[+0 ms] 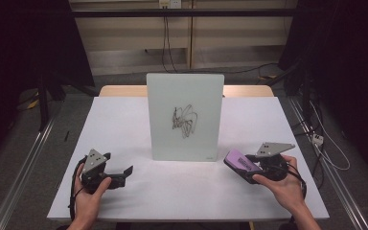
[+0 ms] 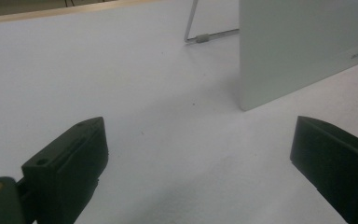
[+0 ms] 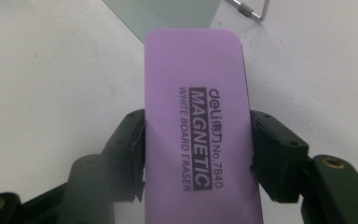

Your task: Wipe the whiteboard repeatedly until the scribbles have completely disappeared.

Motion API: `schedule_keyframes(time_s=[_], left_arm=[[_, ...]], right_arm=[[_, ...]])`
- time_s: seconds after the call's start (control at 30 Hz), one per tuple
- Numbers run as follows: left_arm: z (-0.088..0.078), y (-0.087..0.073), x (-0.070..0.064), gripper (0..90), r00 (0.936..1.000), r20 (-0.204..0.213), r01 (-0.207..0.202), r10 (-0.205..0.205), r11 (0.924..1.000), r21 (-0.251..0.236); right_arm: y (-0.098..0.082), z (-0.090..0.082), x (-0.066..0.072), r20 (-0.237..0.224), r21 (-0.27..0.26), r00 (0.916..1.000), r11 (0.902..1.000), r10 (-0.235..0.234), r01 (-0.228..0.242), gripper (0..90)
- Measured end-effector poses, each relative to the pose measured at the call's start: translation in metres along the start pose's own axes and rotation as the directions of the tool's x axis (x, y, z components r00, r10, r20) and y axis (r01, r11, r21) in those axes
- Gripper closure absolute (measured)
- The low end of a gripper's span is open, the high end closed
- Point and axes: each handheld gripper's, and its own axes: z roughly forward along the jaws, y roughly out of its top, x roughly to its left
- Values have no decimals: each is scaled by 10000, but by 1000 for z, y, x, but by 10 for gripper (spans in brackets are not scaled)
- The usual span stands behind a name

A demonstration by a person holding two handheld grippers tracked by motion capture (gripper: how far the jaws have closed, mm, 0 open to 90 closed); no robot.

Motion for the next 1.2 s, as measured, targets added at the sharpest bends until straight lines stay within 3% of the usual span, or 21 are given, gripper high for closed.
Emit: schedule_keyframes(time_s=[0.27, 0.5, 0.77, 1.07, 1.2], left_arm=[[2, 1, 0, 41, 10000, 65, -64, 63, 10000, 34], [4, 2, 1, 41, 9999, 130, -107, 106, 9999, 49], [2, 2, -2, 42, 9998, 120, -159, 158, 9999, 19], [4, 3, -2, 42, 9998, 31, -210, 210, 9997, 103], [5, 2, -4, 45, 9995, 213, -254, 250, 9995, 187]], right_arm=[[19, 10, 8, -281, -126, 9986, 9989, -452, 448, 410], [30, 14, 11, -475, -476, 9976, 9977, -503, 480, 410], [42, 15, 15, -577, -525, 9948, 9953, -844, 814, 410], [59, 15, 16, -595, -1125, 9910, 9873, -1195, 1123, 410], [64, 18, 17, -549, -1329, 9904, 9840, -1268, 1187, 410]])
